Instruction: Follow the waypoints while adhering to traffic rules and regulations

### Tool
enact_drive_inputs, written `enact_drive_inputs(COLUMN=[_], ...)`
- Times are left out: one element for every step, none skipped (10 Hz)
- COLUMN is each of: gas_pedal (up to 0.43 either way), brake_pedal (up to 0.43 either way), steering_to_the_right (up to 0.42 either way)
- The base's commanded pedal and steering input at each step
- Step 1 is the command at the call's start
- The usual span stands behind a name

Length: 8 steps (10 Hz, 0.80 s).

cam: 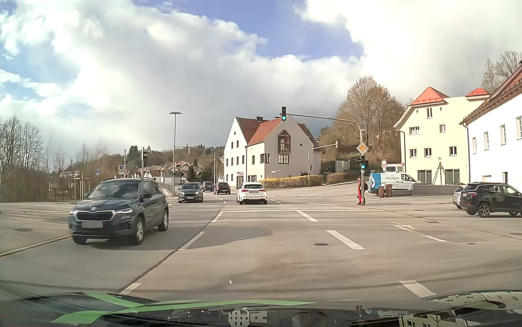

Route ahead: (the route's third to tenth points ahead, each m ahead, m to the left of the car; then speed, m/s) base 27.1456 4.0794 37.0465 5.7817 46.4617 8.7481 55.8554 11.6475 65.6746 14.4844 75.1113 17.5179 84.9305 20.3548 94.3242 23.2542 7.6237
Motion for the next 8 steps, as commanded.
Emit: enact_drive_inputs(gas_pedal=[0.287, 0.287, 0.287, 0.287, 0.248, 0.24, 0.24, 0.24], brake_pedal=[0.0, 0.0, 0.0, 0.0, 0.0, 0.0, 0.0, 0.0], steering_to_the_right=[-0.024, -0.023, -0.025, -0.025, -0.03, -0.033, -0.033, -0.033])
